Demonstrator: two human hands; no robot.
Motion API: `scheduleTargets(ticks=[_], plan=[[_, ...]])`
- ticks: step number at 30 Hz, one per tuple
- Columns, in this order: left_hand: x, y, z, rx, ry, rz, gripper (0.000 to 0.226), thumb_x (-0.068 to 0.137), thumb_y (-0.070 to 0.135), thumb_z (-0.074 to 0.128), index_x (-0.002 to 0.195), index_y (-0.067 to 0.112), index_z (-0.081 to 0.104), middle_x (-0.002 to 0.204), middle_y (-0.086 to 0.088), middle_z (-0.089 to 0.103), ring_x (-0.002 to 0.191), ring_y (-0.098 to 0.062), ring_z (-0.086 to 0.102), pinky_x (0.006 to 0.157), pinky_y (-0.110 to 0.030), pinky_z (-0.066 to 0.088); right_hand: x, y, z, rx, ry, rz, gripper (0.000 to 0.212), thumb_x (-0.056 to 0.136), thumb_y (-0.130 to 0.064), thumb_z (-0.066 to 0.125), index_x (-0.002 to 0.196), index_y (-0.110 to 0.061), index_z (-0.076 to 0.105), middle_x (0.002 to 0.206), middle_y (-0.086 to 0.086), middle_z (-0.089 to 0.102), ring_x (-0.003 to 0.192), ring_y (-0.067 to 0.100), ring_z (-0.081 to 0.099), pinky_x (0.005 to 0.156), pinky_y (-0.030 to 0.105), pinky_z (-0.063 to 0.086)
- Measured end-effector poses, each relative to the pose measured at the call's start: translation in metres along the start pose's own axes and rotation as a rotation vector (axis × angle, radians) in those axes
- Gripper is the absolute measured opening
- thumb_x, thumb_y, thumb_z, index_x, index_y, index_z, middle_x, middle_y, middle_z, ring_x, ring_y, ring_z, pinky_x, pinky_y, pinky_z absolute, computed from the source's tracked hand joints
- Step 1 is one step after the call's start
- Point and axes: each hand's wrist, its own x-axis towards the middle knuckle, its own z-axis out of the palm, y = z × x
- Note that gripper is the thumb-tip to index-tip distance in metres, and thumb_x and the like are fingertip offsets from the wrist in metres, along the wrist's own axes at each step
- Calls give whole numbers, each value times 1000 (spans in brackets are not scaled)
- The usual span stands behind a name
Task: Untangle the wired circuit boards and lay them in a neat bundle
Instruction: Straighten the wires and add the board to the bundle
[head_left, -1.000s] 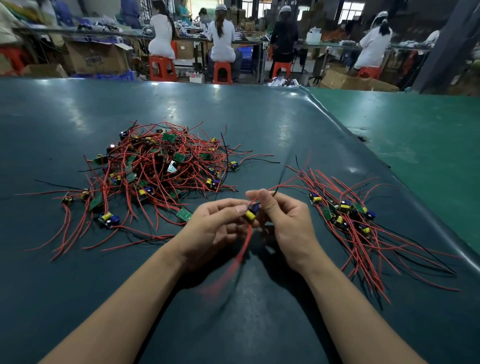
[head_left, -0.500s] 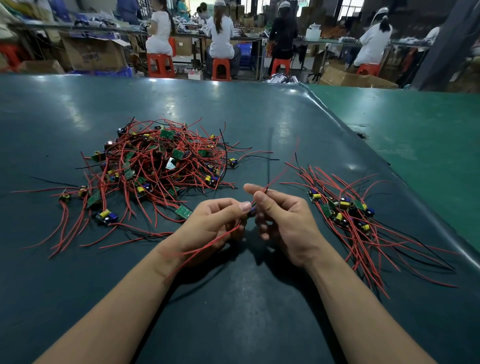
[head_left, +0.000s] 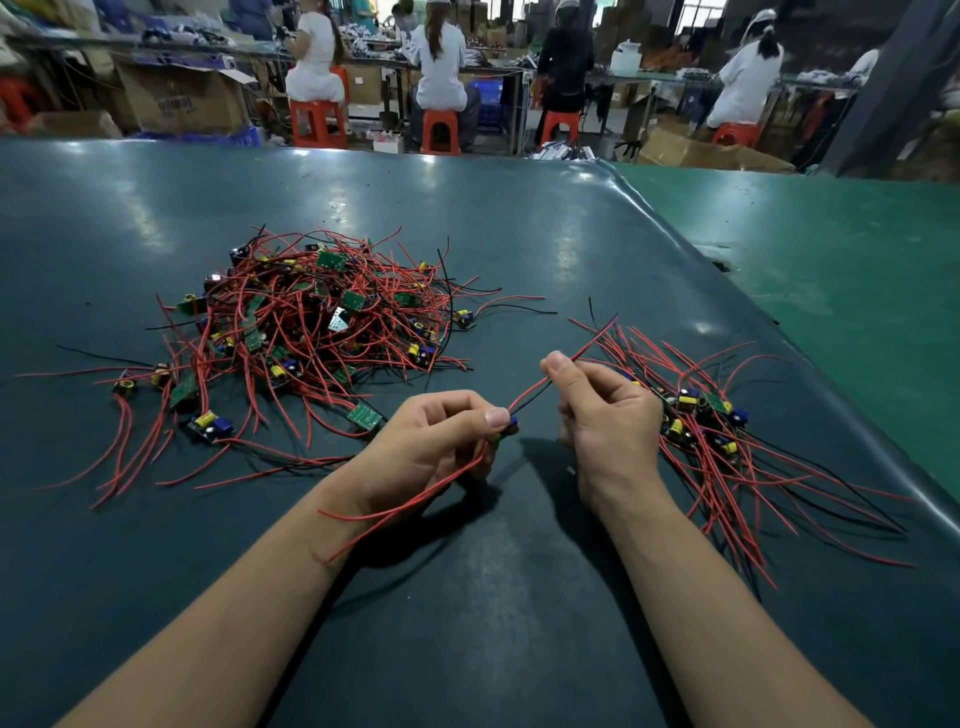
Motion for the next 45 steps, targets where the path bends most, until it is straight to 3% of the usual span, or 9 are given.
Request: scheduleTargets(ticks=[7, 13, 17, 21, 25, 28, 32, 36, 45], plan=[[-3, -1, 2, 46, -43, 28, 15, 80, 14, 64, 77, 0, 59, 55, -10, 49, 49, -19, 43, 51, -22, 39, 9, -4, -8, 151, 208, 14, 22, 87, -13, 73, 66, -13, 66, 43, -12, 39, 35, 5, 29, 37, 17, 25], [-6, -2, 1, 19, -28, 29, 15, 78, 13, 64, 77, -1, 59, 53, -8, 50, 47, -17, 44, 48, -21, 39, 6, -3, -7, 107, 27, -70, 12, 99, -6, 53, 91, -15, 55, 50, -5, 54, 28, 10, 38, 34, 14, 30], [-5, -2, 0, 27, -43, 30, 13, 79, 14, 65, 76, 1, 64, 55, -10, 50, 48, -17, 45, 49, -21, 41, 6, -4, -11, 20, 54, -144, 17, 99, -2, 48, 96, -18, 55, 49, -3, 54, 28, 10, 38, 34, 15, 31], [-3, -2, -1, -8, -10, 30, 16, 80, 13, 64, 79, -3, 61, 54, -10, 51, 48, -18, 46, 50, -22, 41, 6, -8, -9, 74, 60, -88, 6, 102, -11, 49, 99, -15, 52, 51, -1, 57, 29, 11, 41, 32, 16, 32], [-1, -1, 2, -56, 96, 64, 10, 77, 16, 72, 72, 9, 69, 59, -7, 53, 52, -15, 47, 53, -22, 41, -2, -10, -3, 83, -306, 279, 27, 96, -37, 53, 104, -13, 63, 50, 1, 55, 30, 8, 38, 33, 13, 28], [-1, 0, 5, -77, 106, 52, 9, 77, 14, 63, 75, 5, 66, 63, -7, 55, 55, -13, 48, 55, -19, 42, -13, -6, 2, -3, -501, 278, 18, 96, -21, 58, 91, -10, 71, 50, -1, 52, 31, 7, 37, 31, 13, 27], [-3, 3, 7, 5, 77, 52, 12, 78, 13, 62, 78, 1, 60, 58, -6, 52, 51, -11, 47, 53, -19, 40, -12, -6, 2, -25, -395, 226, 20, 93, -20, 63, 78, -13, 75, 48, -2, 49, 33, 7, 33, 35, 13, 25], [-2, 2, 6, 51, 77, 68, 16, 75, 17, 65, 74, 2, 60, 56, -10, 49, 49, -16, 43, 51, -23, 37, -9, -2, 1, -7, -268, 161, 10, 89, -16, 68, 82, -11, 74, 48, -3, 51, 34, 7, 35, 35, 13, 26], [-5, -2, 2, 116, 20, 61, 12, 77, 23, 73, 71, 14, 69, 57, -7, 55, 53, -19, 42, 57, -32, 33, 4, 0, -4, 152, -60, 98, 17, 95, -9, 58, 83, -9, 69, 49, -5, 51, 32, 5, 35, 34, 14, 26]])
